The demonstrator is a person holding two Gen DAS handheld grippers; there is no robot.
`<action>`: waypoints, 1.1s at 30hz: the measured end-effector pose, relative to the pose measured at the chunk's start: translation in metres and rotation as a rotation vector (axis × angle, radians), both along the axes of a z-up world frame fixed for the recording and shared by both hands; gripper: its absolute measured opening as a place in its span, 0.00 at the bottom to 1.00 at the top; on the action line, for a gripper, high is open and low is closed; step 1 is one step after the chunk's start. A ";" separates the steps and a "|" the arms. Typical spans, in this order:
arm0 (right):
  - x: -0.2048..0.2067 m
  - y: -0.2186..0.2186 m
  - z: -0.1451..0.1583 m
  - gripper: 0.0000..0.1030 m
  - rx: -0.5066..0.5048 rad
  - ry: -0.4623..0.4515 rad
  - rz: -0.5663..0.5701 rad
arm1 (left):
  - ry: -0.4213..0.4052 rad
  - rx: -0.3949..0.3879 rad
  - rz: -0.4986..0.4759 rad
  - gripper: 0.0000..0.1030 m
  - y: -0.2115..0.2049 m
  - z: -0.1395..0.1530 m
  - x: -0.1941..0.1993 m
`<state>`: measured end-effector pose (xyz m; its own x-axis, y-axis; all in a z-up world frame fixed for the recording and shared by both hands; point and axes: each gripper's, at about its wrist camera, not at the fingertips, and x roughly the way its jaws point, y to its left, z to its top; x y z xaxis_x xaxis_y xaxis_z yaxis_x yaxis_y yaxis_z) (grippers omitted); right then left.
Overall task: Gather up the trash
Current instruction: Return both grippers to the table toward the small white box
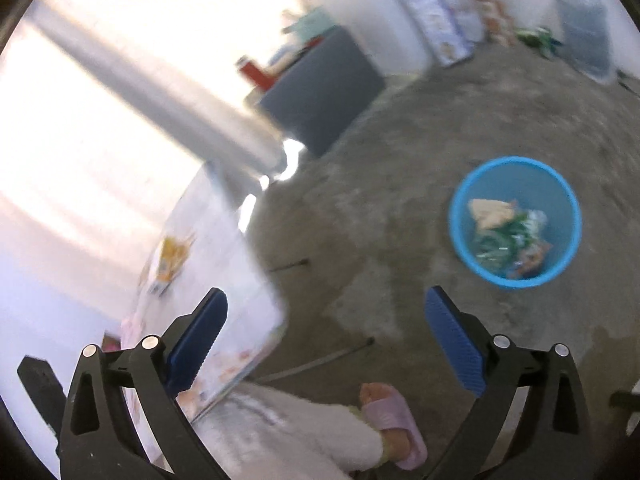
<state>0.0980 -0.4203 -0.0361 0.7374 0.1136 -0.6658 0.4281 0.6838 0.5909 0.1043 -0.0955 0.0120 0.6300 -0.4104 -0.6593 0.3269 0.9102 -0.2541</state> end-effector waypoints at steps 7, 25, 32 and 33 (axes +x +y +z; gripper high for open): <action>0.035 0.067 0.017 0.92 -0.066 0.010 0.199 | -0.058 0.035 0.185 0.92 0.074 0.011 0.000; 0.165 0.206 0.074 0.92 -0.324 -0.002 0.529 | -0.037 0.080 0.443 0.94 0.184 0.003 0.003; 0.245 0.256 0.072 0.92 -0.525 0.021 0.554 | -0.021 0.080 0.523 0.94 0.217 -0.001 0.000; 0.254 0.261 0.068 0.92 -0.553 0.027 0.555 | -0.018 0.079 0.534 0.94 0.222 -0.003 0.001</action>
